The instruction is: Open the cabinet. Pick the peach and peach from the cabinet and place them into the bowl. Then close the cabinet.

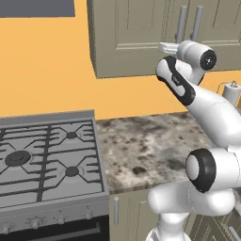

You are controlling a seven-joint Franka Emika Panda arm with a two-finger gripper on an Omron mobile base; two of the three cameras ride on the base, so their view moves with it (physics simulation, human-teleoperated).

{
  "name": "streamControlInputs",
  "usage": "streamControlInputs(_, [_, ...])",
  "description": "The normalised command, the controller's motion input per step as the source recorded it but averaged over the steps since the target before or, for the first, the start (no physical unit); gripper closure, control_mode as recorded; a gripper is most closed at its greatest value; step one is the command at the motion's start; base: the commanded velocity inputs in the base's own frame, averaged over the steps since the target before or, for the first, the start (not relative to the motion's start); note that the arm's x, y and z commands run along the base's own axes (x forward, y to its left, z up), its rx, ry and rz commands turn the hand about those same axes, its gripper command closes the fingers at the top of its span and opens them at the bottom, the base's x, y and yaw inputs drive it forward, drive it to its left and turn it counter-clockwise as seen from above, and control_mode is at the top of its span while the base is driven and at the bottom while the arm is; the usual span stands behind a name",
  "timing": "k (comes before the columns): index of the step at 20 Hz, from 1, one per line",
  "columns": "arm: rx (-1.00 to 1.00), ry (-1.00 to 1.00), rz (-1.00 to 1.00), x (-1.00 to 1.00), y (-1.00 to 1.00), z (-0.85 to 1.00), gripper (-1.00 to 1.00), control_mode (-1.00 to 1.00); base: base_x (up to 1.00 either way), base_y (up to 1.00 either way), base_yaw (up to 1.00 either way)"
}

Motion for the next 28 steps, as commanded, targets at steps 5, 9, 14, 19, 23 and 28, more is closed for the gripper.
streamControlInputs(5, [0.0, 0.0, 0.0, 0.0, 0.0, 0.0, 1.0, -1.0, 0.0, 0.0, 0.0])
streamControlInputs(9, [0.0, 0.0, 0.0, 0.0, 0.0, 0.02, 1.0, -1.0, 0.0, 0.0, 0.0])
streamControlInputs(14, [0.01, 0.04, -0.01, -0.16, 0.0, 0.21, 1.0, -1.0, 0.0, 0.0, 0.0])
streamControlInputs(19, [0.02, 0.0, -0.05, -0.63, 0.02, 0.4, 1.0, -1.0, 0.0, 0.0, 0.0])
streamControlInputs(23, [0.0, -0.01, -0.08, -0.75, 0.17, 0.39, 1.0, -1.0, 0.0, 0.0, 0.0])
streamControlInputs(28, [0.01, 0.0, -0.13, -0.81, 0.24, 0.6, 1.0, -1.0, 0.0, 0.0, 0.0])
